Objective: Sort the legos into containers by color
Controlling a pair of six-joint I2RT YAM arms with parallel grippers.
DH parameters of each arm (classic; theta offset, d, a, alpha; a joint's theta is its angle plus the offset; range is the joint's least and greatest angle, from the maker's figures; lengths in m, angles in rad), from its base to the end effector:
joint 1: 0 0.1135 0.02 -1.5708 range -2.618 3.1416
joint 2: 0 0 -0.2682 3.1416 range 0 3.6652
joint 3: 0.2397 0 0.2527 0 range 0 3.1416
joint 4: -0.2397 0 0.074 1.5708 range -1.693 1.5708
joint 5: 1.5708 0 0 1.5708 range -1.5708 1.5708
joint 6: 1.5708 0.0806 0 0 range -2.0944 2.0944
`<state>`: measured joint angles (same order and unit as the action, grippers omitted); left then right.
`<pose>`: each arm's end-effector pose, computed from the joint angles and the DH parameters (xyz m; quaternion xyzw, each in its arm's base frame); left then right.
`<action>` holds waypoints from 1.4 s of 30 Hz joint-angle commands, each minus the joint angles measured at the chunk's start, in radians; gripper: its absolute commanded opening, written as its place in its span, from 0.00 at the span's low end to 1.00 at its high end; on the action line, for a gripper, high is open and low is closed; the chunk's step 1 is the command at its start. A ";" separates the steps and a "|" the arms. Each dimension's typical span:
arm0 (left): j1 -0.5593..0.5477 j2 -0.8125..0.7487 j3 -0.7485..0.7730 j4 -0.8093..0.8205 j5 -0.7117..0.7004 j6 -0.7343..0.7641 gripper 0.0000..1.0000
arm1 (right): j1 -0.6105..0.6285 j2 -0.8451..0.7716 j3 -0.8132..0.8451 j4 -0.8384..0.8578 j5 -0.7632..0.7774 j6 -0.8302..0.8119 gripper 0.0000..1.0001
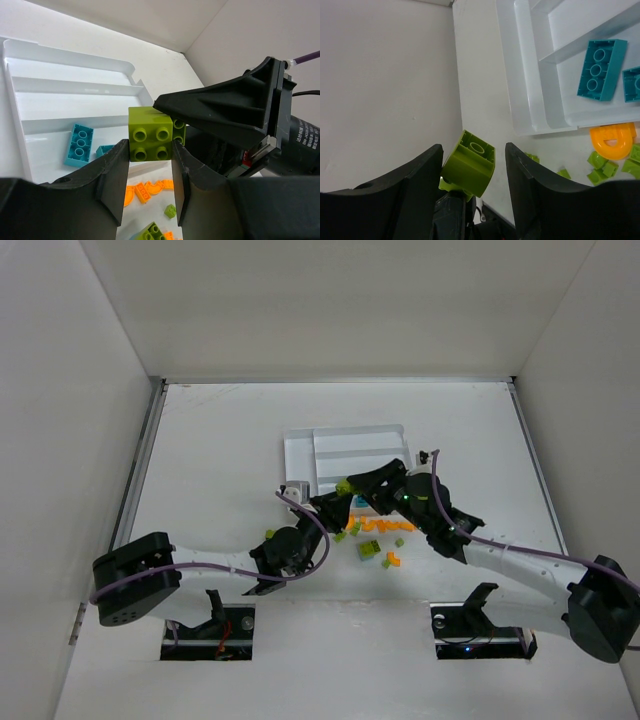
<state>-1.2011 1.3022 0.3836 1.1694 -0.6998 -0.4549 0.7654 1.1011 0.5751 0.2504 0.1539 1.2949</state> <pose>0.1485 -0.2394 0.2471 -0.0422 0.6351 -0.4045 0.6568 0.2169 0.1912 0.2395 0.2528 0.7553 0.4841 0.3621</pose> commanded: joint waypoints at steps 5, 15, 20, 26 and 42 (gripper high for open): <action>-0.001 0.014 0.020 0.064 0.008 -0.004 0.11 | 0.010 0.011 0.032 0.052 -0.001 0.046 0.47; -0.001 -0.030 0.002 0.073 0.003 0.011 0.10 | 0.008 -0.018 0.005 0.052 0.052 0.063 0.24; 0.028 -0.129 -0.023 0.056 0.010 0.027 0.10 | -0.011 -0.026 -0.020 0.053 0.050 0.061 0.23; 0.015 -0.178 -0.028 0.026 0.010 0.022 0.10 | -0.047 -0.010 -0.023 0.062 0.029 0.050 0.23; 0.136 -0.152 0.031 -0.172 0.062 -0.027 0.14 | -0.209 0.317 0.189 0.018 -0.016 -0.198 0.25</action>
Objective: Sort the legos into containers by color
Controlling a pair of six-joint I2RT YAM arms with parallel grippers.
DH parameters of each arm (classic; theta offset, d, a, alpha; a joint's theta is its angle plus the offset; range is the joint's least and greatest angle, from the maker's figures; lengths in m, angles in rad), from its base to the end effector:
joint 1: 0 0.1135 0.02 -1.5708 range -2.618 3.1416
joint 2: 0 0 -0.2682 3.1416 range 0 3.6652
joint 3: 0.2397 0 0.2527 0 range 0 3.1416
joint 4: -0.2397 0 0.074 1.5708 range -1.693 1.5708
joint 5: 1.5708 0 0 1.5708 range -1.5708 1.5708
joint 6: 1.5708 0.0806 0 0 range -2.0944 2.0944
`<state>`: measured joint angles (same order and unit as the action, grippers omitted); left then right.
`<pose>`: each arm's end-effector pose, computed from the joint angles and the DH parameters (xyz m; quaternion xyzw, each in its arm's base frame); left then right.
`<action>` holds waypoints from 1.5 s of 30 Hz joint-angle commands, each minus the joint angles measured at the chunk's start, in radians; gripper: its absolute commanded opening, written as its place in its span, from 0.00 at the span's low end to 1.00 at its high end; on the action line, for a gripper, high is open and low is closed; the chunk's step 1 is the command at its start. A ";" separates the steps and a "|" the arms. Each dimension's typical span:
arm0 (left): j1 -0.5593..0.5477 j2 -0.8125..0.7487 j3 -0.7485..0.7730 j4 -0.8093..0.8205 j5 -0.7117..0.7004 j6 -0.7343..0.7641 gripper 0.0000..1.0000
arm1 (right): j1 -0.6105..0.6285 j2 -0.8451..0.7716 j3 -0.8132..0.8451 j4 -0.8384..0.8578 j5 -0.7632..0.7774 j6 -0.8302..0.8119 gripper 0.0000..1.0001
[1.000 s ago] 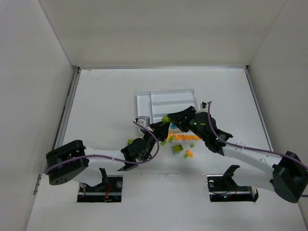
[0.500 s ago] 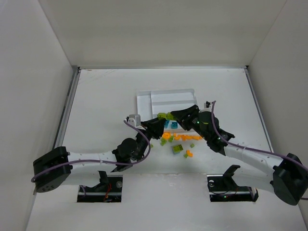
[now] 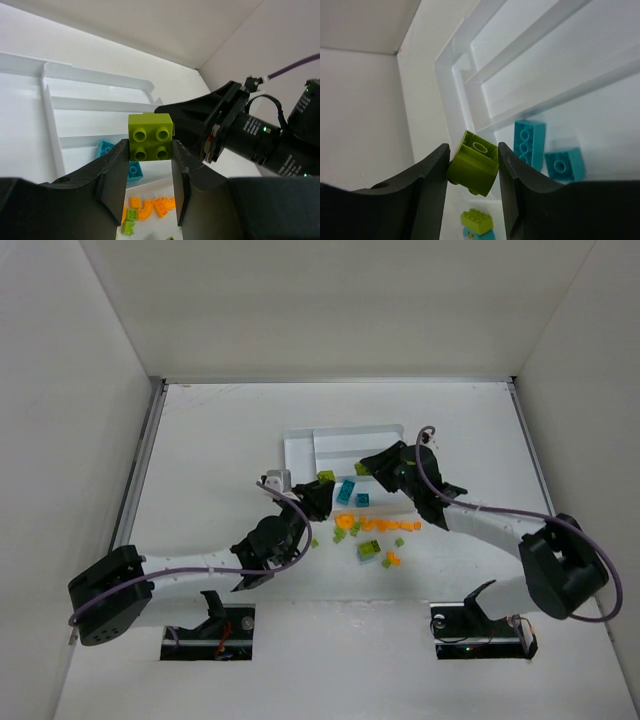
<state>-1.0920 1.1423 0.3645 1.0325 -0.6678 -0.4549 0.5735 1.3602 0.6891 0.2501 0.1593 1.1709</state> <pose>0.1633 -0.2064 0.2625 -0.0653 0.6299 -0.3788 0.6749 0.2872 0.1703 0.2073 0.2875 0.7868 0.3721 0.3997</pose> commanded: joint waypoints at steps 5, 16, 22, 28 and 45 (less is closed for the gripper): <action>0.128 0.076 0.073 -0.063 0.120 -0.071 0.16 | -0.048 0.233 0.171 0.075 -0.087 -0.097 0.25; 0.255 0.214 0.183 -0.147 0.260 -0.159 0.16 | -0.086 0.395 0.248 0.140 -0.129 -0.097 0.28; 0.269 0.278 0.229 -0.155 0.290 -0.182 0.16 | -0.099 0.428 0.271 0.156 -0.147 -0.096 0.28; 0.284 0.326 0.255 -0.157 0.306 -0.191 0.16 | -0.100 0.451 0.293 0.143 -0.142 -0.096 0.34; 0.364 0.531 0.375 -0.201 0.401 -0.291 0.16 | -0.126 0.140 0.051 0.140 -0.017 -0.165 0.43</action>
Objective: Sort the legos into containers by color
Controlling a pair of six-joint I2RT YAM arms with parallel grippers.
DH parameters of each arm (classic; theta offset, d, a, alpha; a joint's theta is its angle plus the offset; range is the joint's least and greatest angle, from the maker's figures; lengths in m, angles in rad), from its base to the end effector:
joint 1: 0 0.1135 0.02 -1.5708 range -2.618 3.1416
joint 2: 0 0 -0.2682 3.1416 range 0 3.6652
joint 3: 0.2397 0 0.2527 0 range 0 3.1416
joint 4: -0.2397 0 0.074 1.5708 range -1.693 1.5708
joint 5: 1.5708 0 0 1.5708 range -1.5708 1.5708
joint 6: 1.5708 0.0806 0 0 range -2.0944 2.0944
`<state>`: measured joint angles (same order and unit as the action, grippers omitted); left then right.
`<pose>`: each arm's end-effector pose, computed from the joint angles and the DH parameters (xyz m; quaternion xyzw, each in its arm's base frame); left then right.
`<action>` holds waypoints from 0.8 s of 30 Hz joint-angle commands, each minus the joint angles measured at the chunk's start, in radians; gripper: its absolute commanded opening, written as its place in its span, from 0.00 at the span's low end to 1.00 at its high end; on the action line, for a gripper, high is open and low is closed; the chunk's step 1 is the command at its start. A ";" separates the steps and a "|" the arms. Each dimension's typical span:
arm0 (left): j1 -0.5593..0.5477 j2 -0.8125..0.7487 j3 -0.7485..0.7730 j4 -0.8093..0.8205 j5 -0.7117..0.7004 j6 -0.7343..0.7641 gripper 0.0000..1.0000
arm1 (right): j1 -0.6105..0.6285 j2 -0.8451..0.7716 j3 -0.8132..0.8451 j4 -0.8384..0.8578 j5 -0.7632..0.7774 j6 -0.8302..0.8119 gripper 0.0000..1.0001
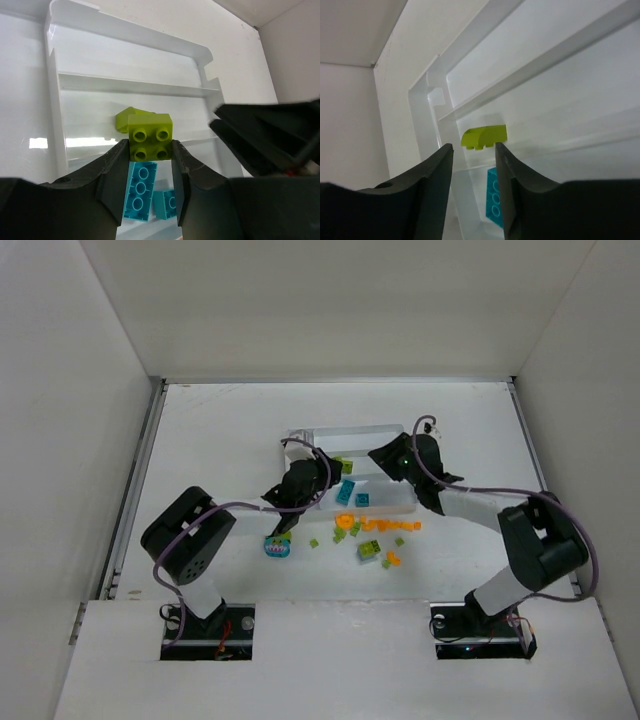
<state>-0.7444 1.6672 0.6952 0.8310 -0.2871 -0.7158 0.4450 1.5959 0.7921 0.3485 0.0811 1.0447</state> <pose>0.2975 -0.2431 0.1902 -0.0831 0.7487 -0.3522 0.5555 0.3448 0.1572 0.1786 0.2709 0.8036 0.3332 0.4121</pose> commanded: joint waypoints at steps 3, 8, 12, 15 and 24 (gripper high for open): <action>0.030 0.029 0.055 -0.023 0.013 -0.040 0.18 | 0.017 -0.195 -0.129 0.014 0.095 -0.067 0.36; 0.046 0.069 0.076 -0.043 0.000 -0.054 0.24 | 0.071 -0.385 -0.237 -0.077 0.152 -0.109 0.42; 0.041 0.088 0.090 -0.046 -0.004 -0.047 0.39 | 0.151 -0.500 -0.255 -0.225 0.215 -0.162 0.55; 0.040 0.085 0.090 -0.047 -0.006 -0.040 0.52 | 0.241 -0.540 -0.238 -0.348 0.261 -0.205 0.64; 0.032 -0.027 0.021 -0.047 -0.026 0.001 0.60 | 0.572 -0.579 -0.173 -0.730 0.394 -0.190 0.85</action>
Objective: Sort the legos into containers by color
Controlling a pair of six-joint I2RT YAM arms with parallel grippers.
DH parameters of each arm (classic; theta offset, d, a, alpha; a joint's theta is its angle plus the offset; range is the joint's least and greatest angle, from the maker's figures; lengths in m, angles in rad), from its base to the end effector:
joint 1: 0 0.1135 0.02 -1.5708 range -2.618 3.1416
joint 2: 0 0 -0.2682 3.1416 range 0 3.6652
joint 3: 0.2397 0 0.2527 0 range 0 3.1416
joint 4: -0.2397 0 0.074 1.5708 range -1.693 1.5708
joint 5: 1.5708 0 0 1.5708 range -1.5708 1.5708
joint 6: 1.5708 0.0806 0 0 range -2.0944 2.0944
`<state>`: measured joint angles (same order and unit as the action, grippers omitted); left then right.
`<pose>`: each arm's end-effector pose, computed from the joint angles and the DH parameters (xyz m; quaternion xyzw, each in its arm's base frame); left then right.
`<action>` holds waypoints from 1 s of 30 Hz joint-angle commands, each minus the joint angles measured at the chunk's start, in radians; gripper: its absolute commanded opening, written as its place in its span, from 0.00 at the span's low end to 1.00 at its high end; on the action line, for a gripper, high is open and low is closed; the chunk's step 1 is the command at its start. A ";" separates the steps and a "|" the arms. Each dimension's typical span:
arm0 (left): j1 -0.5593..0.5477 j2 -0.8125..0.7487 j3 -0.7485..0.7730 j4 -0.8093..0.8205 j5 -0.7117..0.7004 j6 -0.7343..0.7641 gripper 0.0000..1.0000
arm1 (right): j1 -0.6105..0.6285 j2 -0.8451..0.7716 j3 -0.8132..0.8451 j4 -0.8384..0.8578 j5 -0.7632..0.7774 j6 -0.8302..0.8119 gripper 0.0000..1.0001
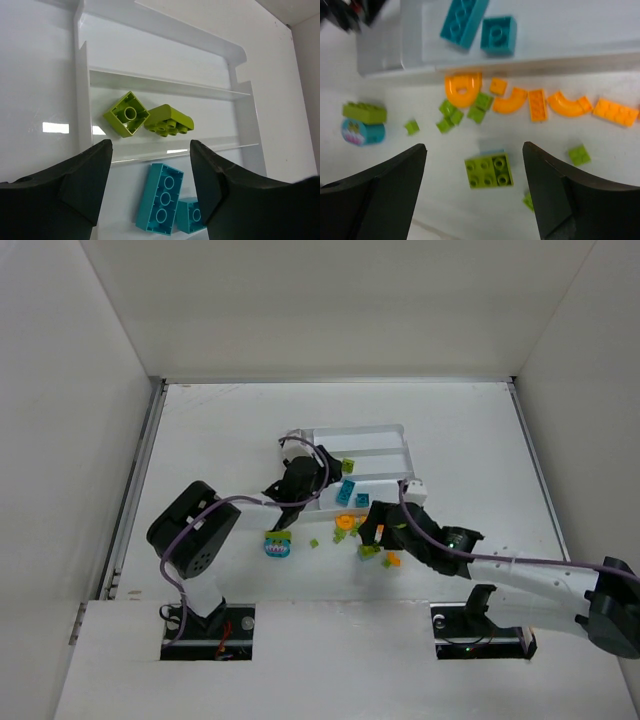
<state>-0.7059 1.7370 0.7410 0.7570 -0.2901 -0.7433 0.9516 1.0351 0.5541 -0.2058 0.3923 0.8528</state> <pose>0.3156 -0.2388 0.1688 -0.1038 0.7763 -0.3201 0.5330 0.1663 0.1802 0.1896 0.0395 0.8896 0.2200 0.3983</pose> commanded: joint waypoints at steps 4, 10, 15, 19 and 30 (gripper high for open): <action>-0.030 -0.180 -0.081 0.025 -0.026 0.044 0.58 | 0.158 0.048 0.119 -0.276 0.114 0.015 0.90; -0.063 -0.309 -0.169 -0.028 -0.026 0.051 0.57 | 0.184 0.160 0.173 -0.287 0.111 -0.003 0.89; -0.066 -0.410 -0.236 -0.067 -0.021 0.042 0.57 | 0.178 0.233 0.193 -0.268 0.111 -0.006 0.85; -0.073 -0.462 -0.267 -0.097 -0.020 0.036 0.57 | 0.172 0.284 0.199 -0.221 0.097 -0.023 0.79; -0.117 -0.521 -0.310 -0.174 -0.015 0.012 0.56 | 0.151 0.345 0.191 -0.153 0.106 -0.012 0.64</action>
<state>-0.8124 1.2491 0.4496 0.5972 -0.2996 -0.7200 1.1118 1.3792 0.7147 -0.4171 0.4786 0.8406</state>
